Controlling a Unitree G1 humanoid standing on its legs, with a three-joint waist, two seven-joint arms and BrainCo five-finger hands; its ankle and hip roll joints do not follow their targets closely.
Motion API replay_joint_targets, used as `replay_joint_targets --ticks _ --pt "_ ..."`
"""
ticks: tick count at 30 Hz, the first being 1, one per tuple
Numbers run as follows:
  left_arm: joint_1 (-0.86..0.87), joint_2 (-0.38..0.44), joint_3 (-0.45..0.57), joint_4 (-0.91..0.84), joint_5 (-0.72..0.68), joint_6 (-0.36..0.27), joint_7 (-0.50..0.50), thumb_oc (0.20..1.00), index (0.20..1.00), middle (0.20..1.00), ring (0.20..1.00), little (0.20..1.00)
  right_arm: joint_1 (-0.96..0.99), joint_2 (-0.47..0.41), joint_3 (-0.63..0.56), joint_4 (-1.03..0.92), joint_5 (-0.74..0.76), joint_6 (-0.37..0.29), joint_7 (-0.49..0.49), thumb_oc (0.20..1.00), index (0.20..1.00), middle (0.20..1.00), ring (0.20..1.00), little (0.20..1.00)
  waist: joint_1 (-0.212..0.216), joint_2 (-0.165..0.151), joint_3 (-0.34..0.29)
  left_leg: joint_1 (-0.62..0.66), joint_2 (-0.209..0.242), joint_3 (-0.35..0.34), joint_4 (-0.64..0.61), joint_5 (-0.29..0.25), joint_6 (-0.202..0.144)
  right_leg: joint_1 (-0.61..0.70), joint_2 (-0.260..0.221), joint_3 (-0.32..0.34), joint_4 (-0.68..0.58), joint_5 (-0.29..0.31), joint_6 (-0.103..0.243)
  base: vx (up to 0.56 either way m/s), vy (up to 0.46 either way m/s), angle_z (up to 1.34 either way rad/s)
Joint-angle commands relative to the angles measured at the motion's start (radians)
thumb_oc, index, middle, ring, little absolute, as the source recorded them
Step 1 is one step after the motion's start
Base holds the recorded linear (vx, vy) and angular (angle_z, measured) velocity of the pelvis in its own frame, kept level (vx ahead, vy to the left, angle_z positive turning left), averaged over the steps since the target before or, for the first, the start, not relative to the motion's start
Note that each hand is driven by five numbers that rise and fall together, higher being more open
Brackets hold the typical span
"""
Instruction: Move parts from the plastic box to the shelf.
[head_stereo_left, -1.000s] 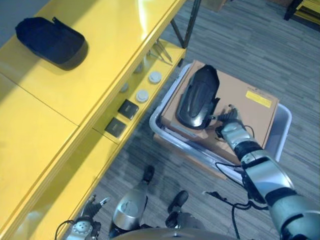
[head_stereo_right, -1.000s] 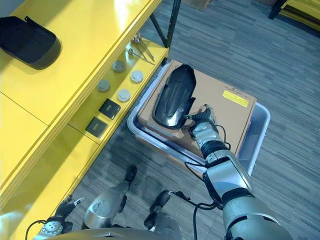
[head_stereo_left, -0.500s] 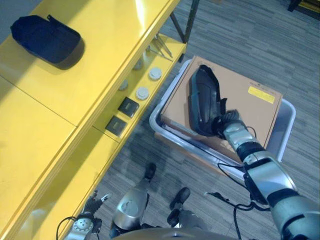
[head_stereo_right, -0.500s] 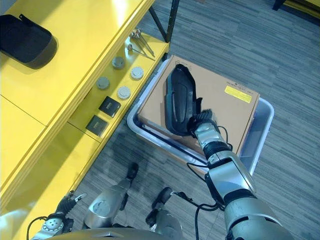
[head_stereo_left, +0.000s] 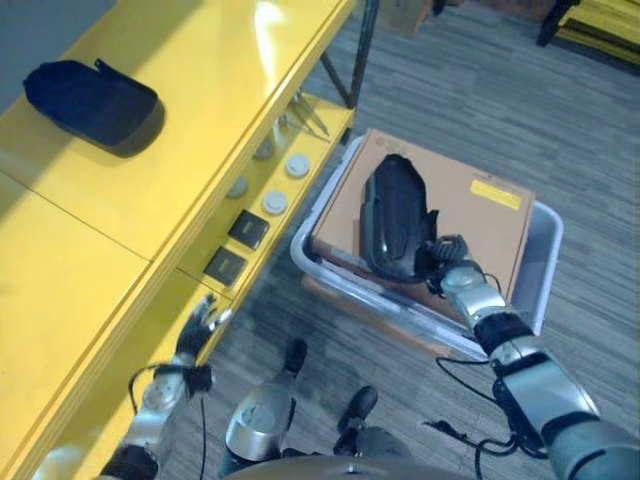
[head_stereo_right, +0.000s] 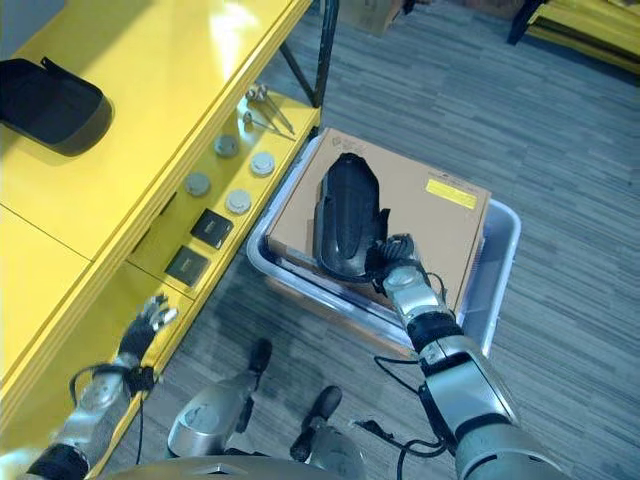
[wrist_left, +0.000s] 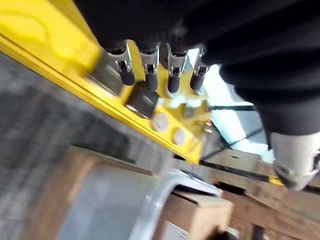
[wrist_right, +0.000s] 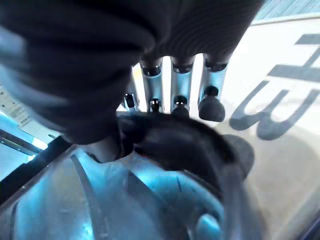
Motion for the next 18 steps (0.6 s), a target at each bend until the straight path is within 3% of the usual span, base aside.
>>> replay_joint_targets --ticks 1,8,12,18 --pt "-0.009 0.004 -0.020 -0.065 -0.113 0.076 -0.048 1.000 1.000 1.000 1.000 1.000 0.028 -0.029 0.019 -0.061 -0.003 -0.015 -0.052 0.200 0.200 0.200 0.200 0.200 0.006 -0.005 -0.142 -0.001 0.067 0.059 0.010 -0.028 -0.008 -0.040 -0.113 0.017 0.027 0.077 0.081 0.09 -0.083 -0.10" --pt "-0.079 -0.027 -0.055 -0.171 -0.111 0.193 -0.041 1.000 1.000 1.000 1.000 1.000 0.106 -0.009 0.014 -0.157 -0.019 -0.015 -0.036 0.200 0.200 0.200 0.200 0.200 -0.037 -0.009 -0.198 0.041 0.083 0.086 0.004 -0.033 -0.013 -0.008 -0.100 0.037 0.007 0.078 0.074 0.08 -0.058 -0.16" --pt "-0.163 -0.071 -0.101 -0.147 -0.183 0.366 0.027 1.000 1.000 1.000 1.000 1.000 0.145 0.007 0.026 -0.210 -0.034 -0.011 -0.014 0.200 0.200 0.200 0.200 0.200 -0.087 -0.012 -0.232 0.071 0.096 0.123 0.000 -0.040 -0.016 0.002 -0.089 0.068 -0.002 0.076 0.070 0.07 -0.050 -0.25" --pt "-0.296 -0.161 -0.153 0.025 -0.320 0.543 0.167 1.000 1.000 1.000 1.000 1.000 0.129 0.027 0.045 -0.243 -0.010 -0.017 -0.024 0.200 0.200 0.200 0.200 0.200 -0.153 -0.012 -0.263 0.105 0.117 0.169 0.001 -0.046 -0.021 0.004 -0.077 0.112 -0.006 0.071 0.067 0.06 -0.034 -0.30"
